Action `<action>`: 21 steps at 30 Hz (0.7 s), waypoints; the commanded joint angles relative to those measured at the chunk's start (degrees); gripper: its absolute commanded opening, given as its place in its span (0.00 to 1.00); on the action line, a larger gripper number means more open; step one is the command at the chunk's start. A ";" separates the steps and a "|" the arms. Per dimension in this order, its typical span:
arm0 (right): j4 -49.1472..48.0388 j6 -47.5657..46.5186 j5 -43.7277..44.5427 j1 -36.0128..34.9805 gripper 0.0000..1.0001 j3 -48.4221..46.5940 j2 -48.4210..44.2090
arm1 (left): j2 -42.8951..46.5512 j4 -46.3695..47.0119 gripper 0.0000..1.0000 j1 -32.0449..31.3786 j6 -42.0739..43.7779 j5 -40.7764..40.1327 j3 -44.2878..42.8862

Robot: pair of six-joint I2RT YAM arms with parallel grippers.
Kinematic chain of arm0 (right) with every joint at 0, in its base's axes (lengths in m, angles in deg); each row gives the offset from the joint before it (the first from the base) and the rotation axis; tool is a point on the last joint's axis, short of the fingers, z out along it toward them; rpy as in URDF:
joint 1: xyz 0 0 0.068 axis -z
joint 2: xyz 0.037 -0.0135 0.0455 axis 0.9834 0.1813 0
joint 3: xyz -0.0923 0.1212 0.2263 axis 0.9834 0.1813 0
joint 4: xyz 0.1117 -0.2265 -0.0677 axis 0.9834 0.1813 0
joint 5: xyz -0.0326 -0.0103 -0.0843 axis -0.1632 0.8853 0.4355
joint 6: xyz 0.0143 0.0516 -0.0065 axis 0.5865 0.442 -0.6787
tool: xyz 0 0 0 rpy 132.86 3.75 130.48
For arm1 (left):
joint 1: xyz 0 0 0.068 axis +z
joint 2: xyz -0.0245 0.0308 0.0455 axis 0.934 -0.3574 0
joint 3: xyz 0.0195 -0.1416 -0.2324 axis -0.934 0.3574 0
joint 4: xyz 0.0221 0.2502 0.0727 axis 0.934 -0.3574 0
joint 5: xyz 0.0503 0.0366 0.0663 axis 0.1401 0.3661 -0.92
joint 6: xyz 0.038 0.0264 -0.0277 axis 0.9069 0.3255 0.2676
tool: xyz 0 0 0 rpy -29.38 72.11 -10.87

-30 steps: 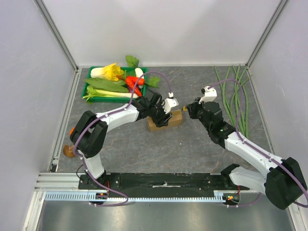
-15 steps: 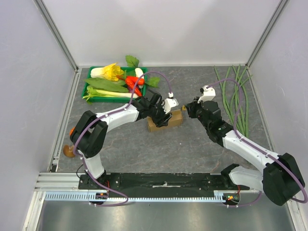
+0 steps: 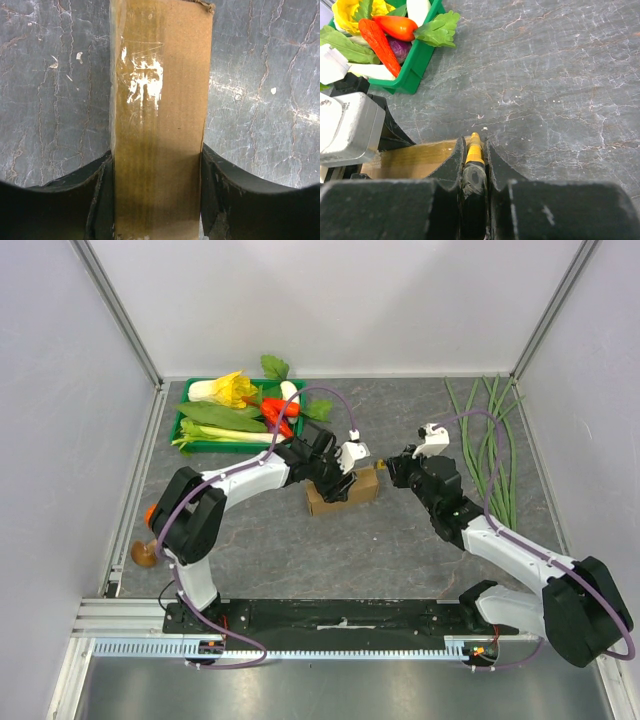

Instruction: Unpack the express box

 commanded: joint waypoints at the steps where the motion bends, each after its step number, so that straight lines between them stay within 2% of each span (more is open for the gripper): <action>1: 0.72 -0.80 -3.26 -0.26 0.00 3.62 0.01 | -4.43 -6.54 0.51 0.70 -1.80 2.71 -0.67; 21: 10.30 -0.10 -5.63 -0.35 0.00 5.20 -5.52 | -7.33 -7.69 0.47 2.37 -4.62 -0.19 -2.69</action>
